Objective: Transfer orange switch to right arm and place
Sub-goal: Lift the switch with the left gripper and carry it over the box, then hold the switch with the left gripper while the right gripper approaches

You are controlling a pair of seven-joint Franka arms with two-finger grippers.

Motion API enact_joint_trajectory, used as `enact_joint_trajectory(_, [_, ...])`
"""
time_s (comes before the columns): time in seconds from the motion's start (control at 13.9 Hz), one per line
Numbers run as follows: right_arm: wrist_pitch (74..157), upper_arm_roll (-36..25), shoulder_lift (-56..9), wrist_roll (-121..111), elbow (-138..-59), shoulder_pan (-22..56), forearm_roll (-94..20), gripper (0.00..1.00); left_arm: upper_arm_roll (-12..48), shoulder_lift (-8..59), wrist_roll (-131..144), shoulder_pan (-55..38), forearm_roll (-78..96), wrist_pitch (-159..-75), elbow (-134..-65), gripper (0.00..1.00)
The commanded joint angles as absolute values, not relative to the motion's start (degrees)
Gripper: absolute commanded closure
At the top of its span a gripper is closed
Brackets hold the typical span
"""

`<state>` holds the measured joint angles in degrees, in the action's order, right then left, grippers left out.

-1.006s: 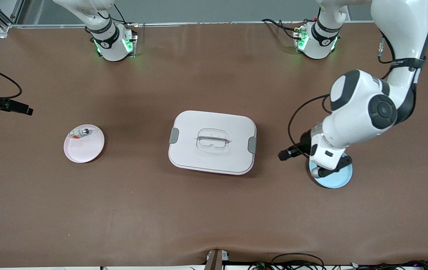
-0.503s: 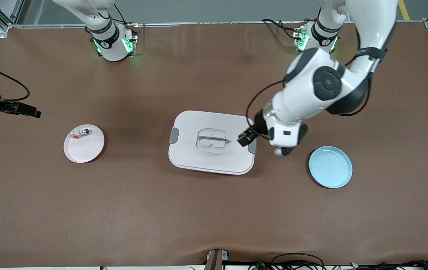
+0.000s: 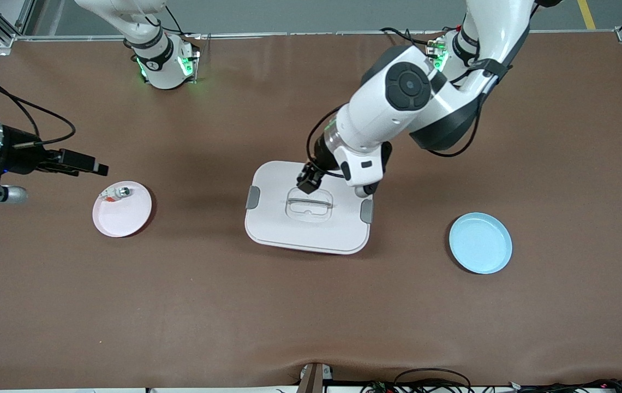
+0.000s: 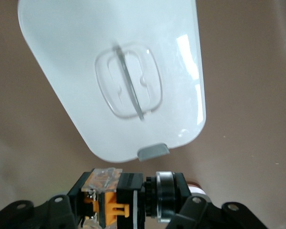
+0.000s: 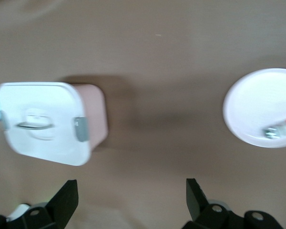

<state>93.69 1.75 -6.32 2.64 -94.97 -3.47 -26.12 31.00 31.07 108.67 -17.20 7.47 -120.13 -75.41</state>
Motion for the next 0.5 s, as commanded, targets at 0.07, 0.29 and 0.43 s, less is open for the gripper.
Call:
enact_joint_trajectory(0.07, [99.91, 1.58, -4.58, 2.72, -100.00, 0.25, -35.66, 0.00, 30.85, 34.97, 113.81, -19.51, 15.63, -127.43, -72.60, 1.00])
enact_joint_trajectory(0.29, [108.08, 1.58, -0.63, 2.20, -107.73, 3.85, -43.49, 0.00, 30.59, 35.77, 118.28, -21.79, 16.52, -127.62, -72.60, 1.00])
enact_joint_trajectory(0.43, [110.29, 1.58, 0.52, 2.20, -110.03, 5.62, -45.43, 0.00, 30.76, 36.03, 121.63, -22.41, 16.61, -127.44, -72.68, 1.00])
